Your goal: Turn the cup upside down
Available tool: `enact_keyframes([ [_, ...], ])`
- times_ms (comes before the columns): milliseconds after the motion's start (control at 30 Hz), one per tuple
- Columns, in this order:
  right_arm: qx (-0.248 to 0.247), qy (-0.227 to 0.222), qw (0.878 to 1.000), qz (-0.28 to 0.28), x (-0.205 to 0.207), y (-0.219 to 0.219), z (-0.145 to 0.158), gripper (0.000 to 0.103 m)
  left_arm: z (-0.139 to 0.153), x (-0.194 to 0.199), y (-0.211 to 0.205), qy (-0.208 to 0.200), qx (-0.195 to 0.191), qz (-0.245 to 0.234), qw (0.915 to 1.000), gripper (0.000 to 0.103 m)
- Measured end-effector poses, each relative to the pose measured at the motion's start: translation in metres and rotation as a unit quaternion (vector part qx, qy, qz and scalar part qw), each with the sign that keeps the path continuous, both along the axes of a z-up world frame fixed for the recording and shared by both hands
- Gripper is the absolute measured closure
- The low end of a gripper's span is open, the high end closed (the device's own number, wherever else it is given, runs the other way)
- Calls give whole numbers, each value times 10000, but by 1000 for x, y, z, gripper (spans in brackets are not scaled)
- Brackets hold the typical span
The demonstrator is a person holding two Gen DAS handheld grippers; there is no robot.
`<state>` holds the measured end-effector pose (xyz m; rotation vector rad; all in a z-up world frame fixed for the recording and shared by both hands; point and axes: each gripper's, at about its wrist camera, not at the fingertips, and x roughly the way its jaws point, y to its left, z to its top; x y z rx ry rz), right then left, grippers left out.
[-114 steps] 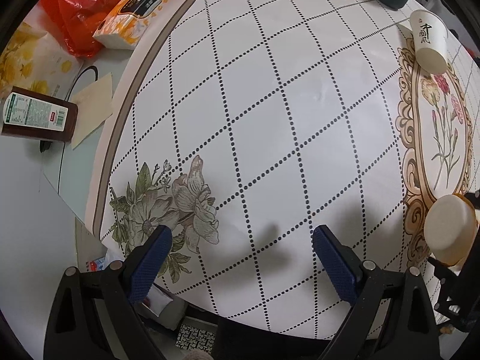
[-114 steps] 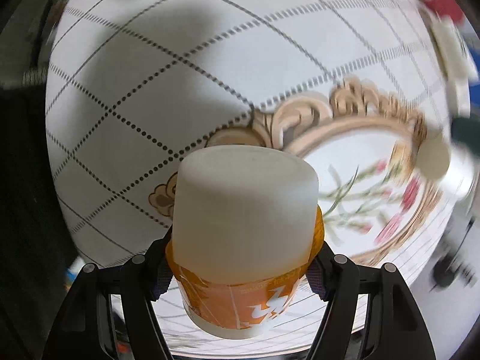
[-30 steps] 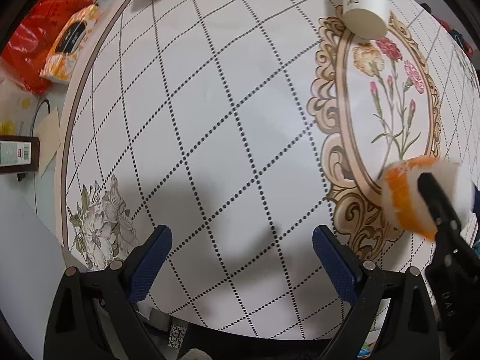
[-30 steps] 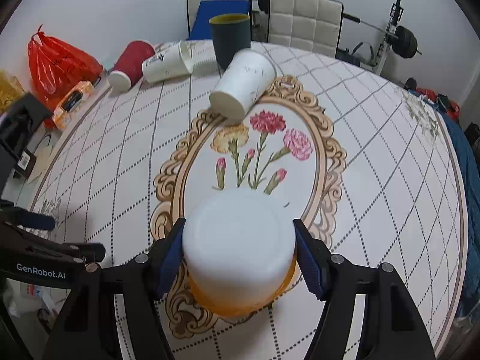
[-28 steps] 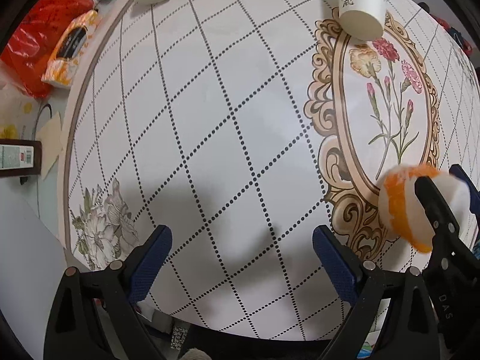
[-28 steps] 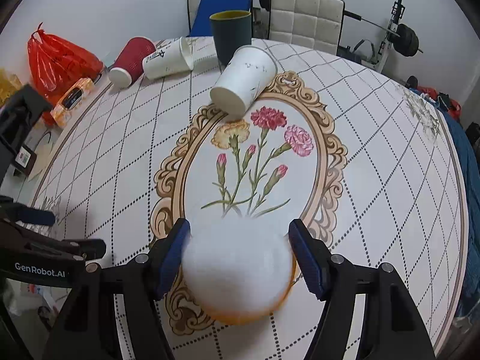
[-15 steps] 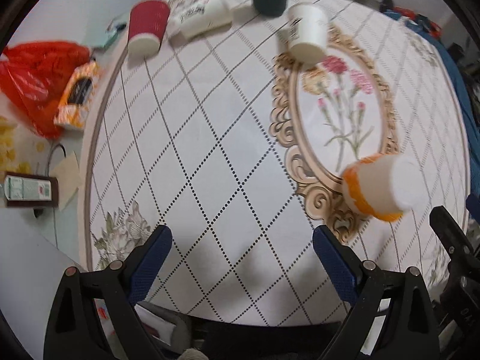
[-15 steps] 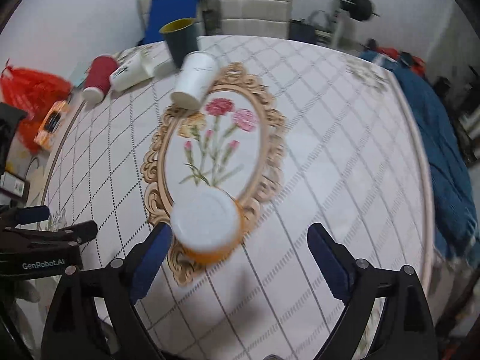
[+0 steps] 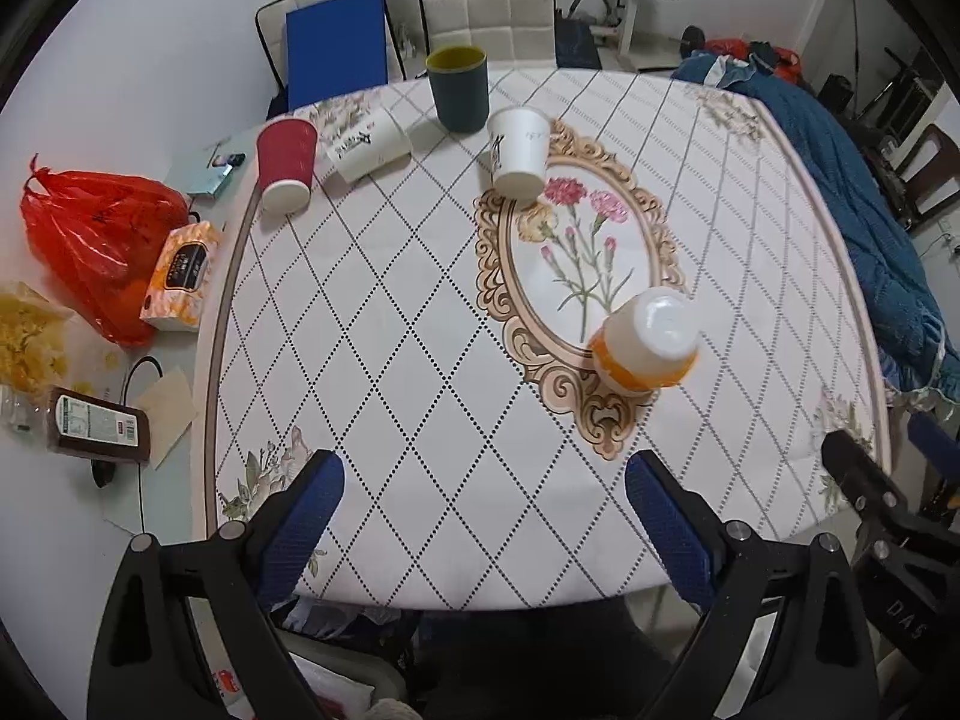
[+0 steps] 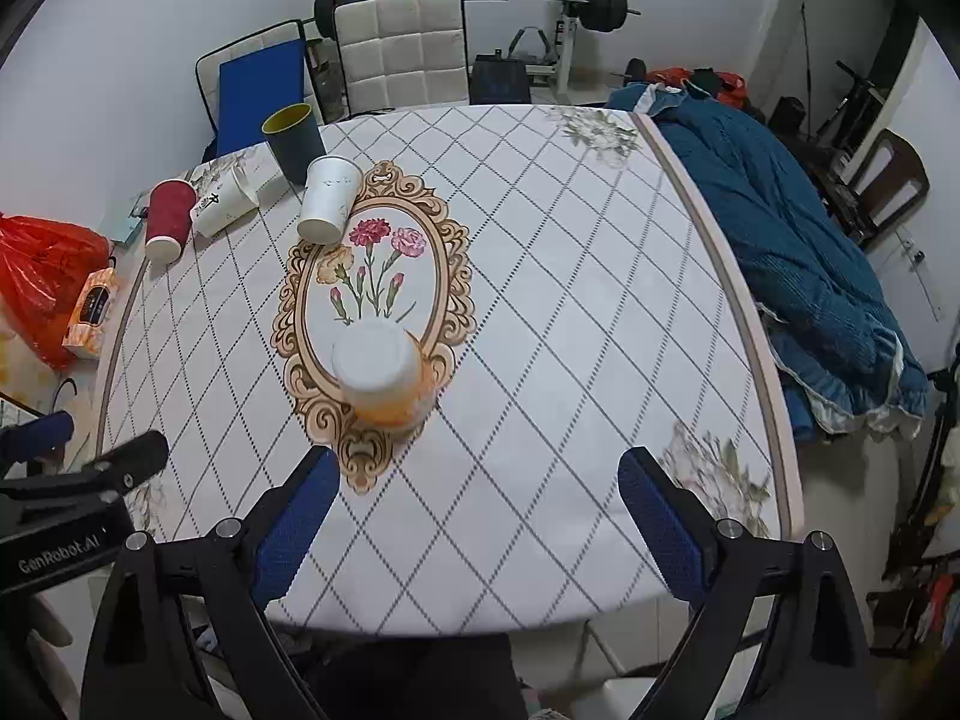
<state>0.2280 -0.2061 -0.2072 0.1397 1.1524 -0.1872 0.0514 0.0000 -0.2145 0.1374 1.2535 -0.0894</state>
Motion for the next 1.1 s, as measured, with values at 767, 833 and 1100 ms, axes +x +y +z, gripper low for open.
enact_keyframes([
  [767,-45,-866,9960,208,-119,-5,210,7,176,-106,1,-818,-256,155,9962,7],
  [833,-55,-938,9954,210,-127,-4,225,7,182,-111,1,-802,-267,169,9963,7],
  [1100,-70,-958,9951,216,-143,-3,252,7,198,-120,6,-888,-226,258,9955,7],
])
